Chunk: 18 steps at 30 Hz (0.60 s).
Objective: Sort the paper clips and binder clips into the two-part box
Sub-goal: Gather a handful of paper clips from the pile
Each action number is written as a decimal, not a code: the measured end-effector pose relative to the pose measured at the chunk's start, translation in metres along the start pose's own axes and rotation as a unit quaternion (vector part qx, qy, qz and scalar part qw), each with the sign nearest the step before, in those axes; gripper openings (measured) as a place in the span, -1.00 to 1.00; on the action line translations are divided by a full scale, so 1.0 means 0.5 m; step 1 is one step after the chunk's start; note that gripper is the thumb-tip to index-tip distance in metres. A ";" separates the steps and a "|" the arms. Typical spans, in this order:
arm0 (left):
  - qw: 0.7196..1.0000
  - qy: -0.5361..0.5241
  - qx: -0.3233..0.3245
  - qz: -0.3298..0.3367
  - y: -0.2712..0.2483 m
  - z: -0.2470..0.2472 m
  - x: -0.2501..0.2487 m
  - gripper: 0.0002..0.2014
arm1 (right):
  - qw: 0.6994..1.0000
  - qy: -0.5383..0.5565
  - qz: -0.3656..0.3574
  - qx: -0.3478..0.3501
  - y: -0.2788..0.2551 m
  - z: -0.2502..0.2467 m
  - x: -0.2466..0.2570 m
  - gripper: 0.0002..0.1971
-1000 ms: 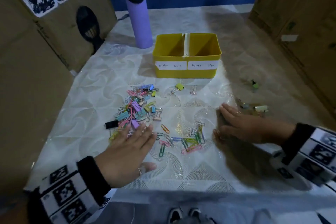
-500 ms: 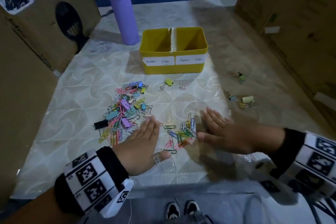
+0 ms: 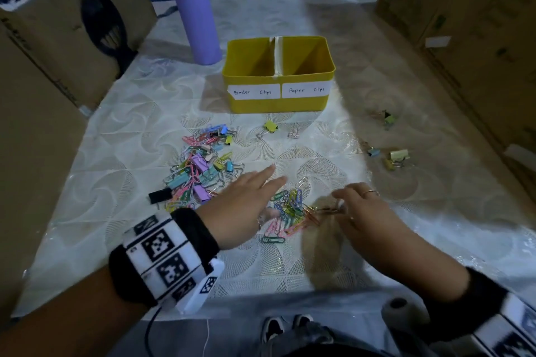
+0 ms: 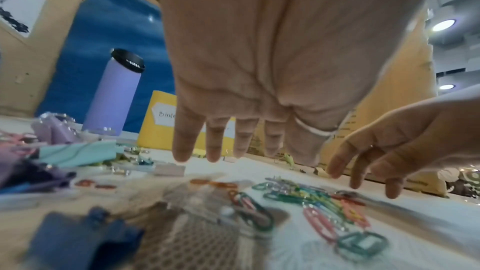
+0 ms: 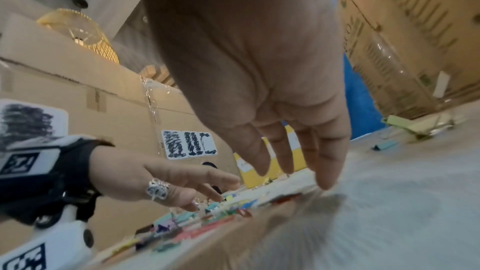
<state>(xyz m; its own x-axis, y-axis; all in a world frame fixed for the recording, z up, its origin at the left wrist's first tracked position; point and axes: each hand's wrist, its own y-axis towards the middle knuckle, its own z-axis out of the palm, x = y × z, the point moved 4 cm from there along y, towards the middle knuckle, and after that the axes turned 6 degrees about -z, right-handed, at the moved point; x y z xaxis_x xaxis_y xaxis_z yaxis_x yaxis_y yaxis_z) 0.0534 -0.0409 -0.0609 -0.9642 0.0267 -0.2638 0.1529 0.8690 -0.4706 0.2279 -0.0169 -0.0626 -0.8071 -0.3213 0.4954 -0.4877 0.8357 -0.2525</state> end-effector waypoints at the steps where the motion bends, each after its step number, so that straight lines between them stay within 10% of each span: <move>1: 1.000 -0.003 0.012 0.007 0.004 -0.002 -0.006 -0.38 | 1.000 0.000 0.020 -0.011 -0.001 -0.001 -0.007 -0.56; 7: 0.996 0.075 0.014 0.048 0.000 0.009 -0.025 -0.13 | 0.999 0.022 0.026 -0.008 0.030 0.014 0.003 -0.46; 14: 0.999 0.004 -0.050 -0.017 0.011 0.009 -0.014 -0.36 | 0.998 0.006 -0.052 0.040 0.068 0.030 0.042 -0.10; 18: 0.997 -0.032 -0.060 -0.026 0.026 0.004 -0.008 -0.61 | 0.989 -0.072 -0.113 0.059 0.091 0.029 0.064 -0.30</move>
<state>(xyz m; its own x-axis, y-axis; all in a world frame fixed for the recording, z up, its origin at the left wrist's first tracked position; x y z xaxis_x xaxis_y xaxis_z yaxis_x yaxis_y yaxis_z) 0.0594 -0.0305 -0.0677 -0.9539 -0.0473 -0.2963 0.0730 0.9212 -0.3822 0.1749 0.0046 -0.0702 -0.7083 -0.5607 0.4289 -0.6894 0.6801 -0.2494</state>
